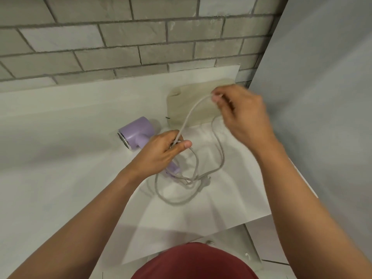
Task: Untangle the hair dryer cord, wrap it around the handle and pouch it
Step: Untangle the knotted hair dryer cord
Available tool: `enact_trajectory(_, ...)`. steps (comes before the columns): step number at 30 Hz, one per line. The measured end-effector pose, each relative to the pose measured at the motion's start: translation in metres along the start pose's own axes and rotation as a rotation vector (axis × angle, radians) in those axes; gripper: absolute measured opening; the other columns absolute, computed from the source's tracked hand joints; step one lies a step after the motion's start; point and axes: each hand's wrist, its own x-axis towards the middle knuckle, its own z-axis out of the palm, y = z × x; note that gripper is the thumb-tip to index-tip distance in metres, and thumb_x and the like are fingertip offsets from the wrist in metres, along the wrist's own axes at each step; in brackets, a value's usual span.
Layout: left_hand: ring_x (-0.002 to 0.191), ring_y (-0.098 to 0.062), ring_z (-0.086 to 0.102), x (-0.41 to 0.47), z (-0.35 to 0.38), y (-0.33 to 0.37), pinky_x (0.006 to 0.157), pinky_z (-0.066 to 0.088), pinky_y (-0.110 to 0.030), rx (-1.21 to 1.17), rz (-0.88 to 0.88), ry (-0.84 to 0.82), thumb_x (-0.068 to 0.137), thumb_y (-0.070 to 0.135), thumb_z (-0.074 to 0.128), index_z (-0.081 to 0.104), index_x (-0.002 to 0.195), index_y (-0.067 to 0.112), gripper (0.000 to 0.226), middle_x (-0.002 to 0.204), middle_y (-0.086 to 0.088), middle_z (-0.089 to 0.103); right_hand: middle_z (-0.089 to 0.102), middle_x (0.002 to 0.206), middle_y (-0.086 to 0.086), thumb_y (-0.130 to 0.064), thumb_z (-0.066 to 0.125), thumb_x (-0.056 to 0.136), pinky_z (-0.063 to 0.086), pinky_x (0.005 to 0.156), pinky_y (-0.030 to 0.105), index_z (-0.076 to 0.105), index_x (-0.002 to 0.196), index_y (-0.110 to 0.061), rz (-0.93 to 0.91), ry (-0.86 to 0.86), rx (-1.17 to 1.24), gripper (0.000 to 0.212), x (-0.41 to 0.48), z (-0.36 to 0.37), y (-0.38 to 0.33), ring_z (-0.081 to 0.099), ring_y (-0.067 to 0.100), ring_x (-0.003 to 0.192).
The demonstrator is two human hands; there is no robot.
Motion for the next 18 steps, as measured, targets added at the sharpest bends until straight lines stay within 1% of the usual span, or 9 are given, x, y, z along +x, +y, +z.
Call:
enact_trajectory(1,0.06,-0.006,0.039,-0.001,0.0,0.0,0.058,0.035,-0.016,-0.017,0.007,0.007,0.095,0.056,0.055,0.049,0.079,0.006,0.053,0.063,0.015,0.039,0.076,0.109,0.004,-0.025,0.059,0.106,0.052,0.087,0.031,0.075,0.115,-0.011,0.037,0.093,0.013,0.023,0.004,-0.008,0.004,0.069,0.021,0.095)
enact_trajectory(3,0.059,-0.007,0.032,-0.002,-0.002,0.002,0.055,0.03,-0.018,-0.031,0.017,0.022,0.099,0.053,0.051,0.039,0.078,0.004,0.055,0.063,0.013,0.031,0.076,0.107,0.003,-0.026,0.06,0.106,0.049,0.085,0.026,0.075,0.115,-0.012,0.1,0.124,-0.002,0.023,0.009,-0.022,0.014,0.066,0.018,0.092)
enact_trajectory(5,0.06,-0.007,0.03,0.0,-0.003,0.006,0.055,0.029,-0.02,-0.021,0.025,0.027,0.1,0.055,0.048,0.036,0.077,0.006,0.055,0.064,0.011,0.029,0.073,0.111,0.005,-0.025,0.06,0.105,0.052,0.088,0.034,0.075,0.119,-0.014,0.184,0.019,-0.068,0.023,0.009,-0.028,0.027,0.067,0.023,0.094)
enact_trajectory(7,0.059,-0.009,0.029,0.002,-0.005,0.011,0.055,0.029,-0.022,0.008,0.039,0.019,0.099,0.056,0.046,0.033,0.075,0.01,0.053,0.063,0.011,0.026,0.065,0.126,0.008,-0.02,0.061,0.104,0.053,0.092,0.042,0.07,0.132,-0.016,0.219,-0.11,-0.162,0.03,0.005,-0.029,0.031,0.065,0.03,0.103)
enact_trajectory(9,0.058,-0.01,0.028,0.005,-0.005,0.014,0.054,0.028,-0.022,0.049,0.062,0.012,0.099,0.055,0.046,0.032,0.075,0.011,0.053,0.061,0.01,0.026,0.053,0.144,0.007,-0.011,0.062,0.099,0.056,0.093,0.045,0.059,0.147,-0.019,0.059,-0.194,-0.134,0.049,-0.002,-0.027,0.021,0.064,0.03,0.112)
enact_trajectory(11,0.057,-0.011,0.029,0.008,-0.005,0.015,0.053,0.028,-0.021,0.074,0.082,0.015,0.099,0.055,0.047,0.034,0.076,0.009,0.053,0.06,0.01,0.026,0.051,0.151,0.002,-0.01,0.063,0.097,0.057,0.09,0.042,0.056,0.15,-0.024,-0.135,-0.291,-0.048,0.055,-0.01,-0.019,0.003,0.063,0.024,0.114)
enact_trajectory(13,0.056,-0.011,0.031,0.01,-0.005,0.015,0.052,0.029,-0.021,0.075,0.098,0.024,0.099,0.055,0.047,0.034,0.075,0.011,0.052,0.059,0.011,0.027,0.06,0.142,-0.003,-0.021,0.063,0.101,0.058,0.087,0.042,0.061,0.145,-0.027,-0.213,-0.389,-0.07,0.044,-0.014,-0.005,-0.009,0.064,0.022,0.113)
enact_trajectory(15,0.055,-0.01,0.033,0.011,-0.005,0.013,0.051,0.029,-0.019,0.066,0.101,0.031,0.098,0.055,0.049,0.038,0.075,0.012,0.05,0.058,0.012,0.03,0.069,0.124,-0.005,-0.033,0.059,0.106,0.057,0.082,0.044,0.07,0.134,-0.027,-0.2,-0.43,-0.133,0.031,-0.015,0.005,-0.013,0.067,0.024,0.108)
enact_trajectory(18,0.055,-0.008,0.038,0.007,-0.003,0.006,0.052,0.033,-0.015,0.024,0.056,0.016,0.093,0.059,0.057,0.049,0.079,0.01,0.052,0.059,0.014,0.037,0.075,0.112,-0.002,-0.036,0.06,0.106,0.057,0.078,0.046,0.077,0.12,-0.023,-0.115,-0.275,-0.073,0.026,-0.014,0.006,-0.008,0.071,0.028,0.098)
